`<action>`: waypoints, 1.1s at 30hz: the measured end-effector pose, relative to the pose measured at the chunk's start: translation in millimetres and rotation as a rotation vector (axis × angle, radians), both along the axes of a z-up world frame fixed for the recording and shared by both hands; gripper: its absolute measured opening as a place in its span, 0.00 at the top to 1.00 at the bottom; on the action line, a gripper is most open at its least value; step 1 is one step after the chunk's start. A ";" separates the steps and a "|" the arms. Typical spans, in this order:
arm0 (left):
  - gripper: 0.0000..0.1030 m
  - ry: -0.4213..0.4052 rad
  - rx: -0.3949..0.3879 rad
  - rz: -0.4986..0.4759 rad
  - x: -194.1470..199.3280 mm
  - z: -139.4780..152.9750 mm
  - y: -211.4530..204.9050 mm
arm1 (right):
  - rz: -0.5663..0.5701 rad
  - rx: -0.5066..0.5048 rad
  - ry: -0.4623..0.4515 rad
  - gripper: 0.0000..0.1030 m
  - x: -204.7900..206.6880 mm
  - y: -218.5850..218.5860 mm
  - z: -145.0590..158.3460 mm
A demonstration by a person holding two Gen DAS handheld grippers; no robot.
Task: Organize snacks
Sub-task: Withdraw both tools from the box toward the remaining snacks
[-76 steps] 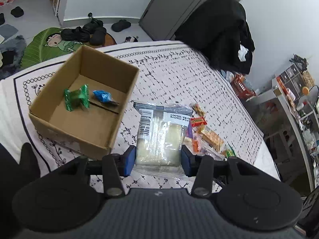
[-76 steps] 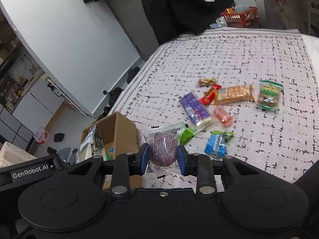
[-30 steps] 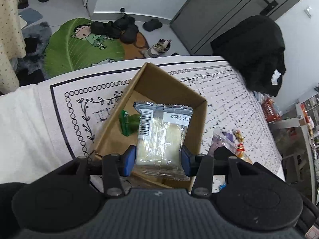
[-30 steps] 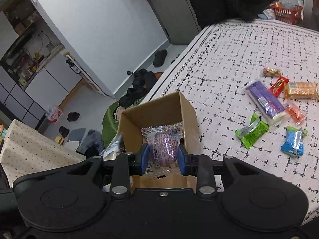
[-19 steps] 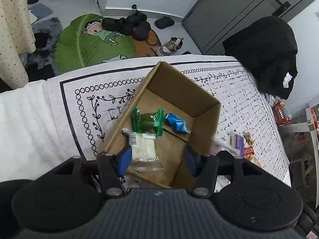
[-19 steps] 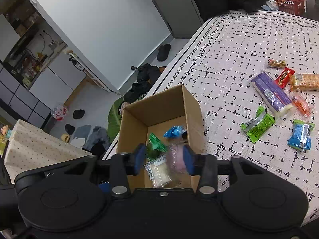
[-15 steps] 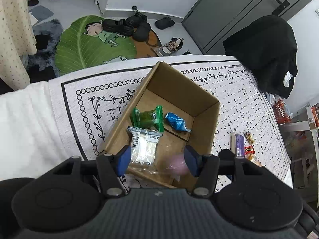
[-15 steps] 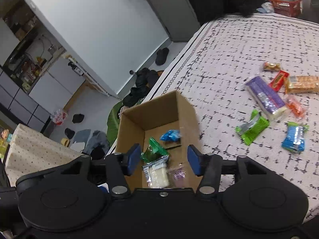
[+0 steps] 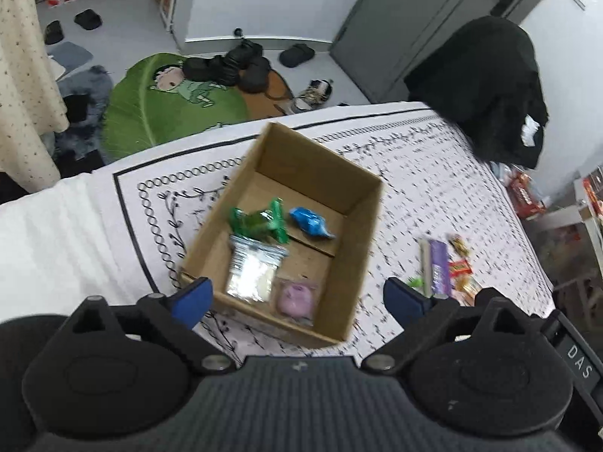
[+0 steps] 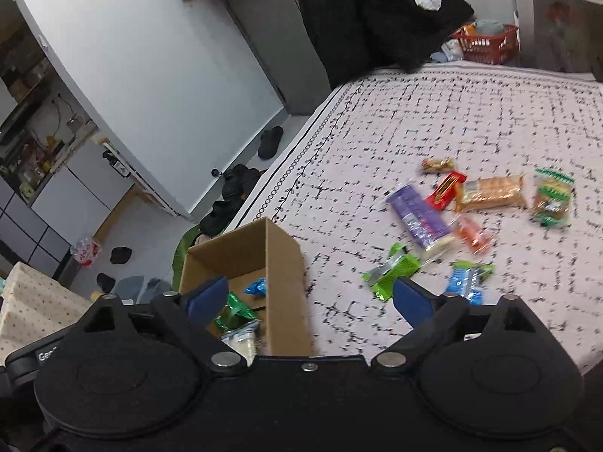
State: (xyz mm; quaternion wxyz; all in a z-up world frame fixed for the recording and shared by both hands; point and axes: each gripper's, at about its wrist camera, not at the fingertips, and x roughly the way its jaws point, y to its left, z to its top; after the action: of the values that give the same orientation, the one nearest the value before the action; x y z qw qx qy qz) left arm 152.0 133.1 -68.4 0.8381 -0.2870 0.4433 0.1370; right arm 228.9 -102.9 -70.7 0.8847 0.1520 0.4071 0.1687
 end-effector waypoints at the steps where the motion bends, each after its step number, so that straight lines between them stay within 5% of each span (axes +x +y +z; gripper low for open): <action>1: 0.00 -0.007 0.002 -0.014 -1.3 1.2 -3.9 | 0.002 -0.005 -0.007 0.06 -1.3 -3.0 1.7; 18: 0.00 -0.078 0.038 -0.097 -17.1 24.8 -45.6 | -0.061 -0.009 -0.095 0.00 -13.0 -59.1 23.7; 33: 0.00 -0.077 0.074 -0.167 -16.7 29.0 -83.8 | -0.129 0.005 -0.078 0.00 -8.5 -117.1 19.6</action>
State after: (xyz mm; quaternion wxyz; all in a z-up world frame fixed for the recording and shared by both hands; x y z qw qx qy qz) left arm 135.3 49.3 -39.4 0.8731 -0.2230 0.4277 0.0716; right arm 220.4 -220.0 -51.1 0.9085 0.1735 0.3613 0.1184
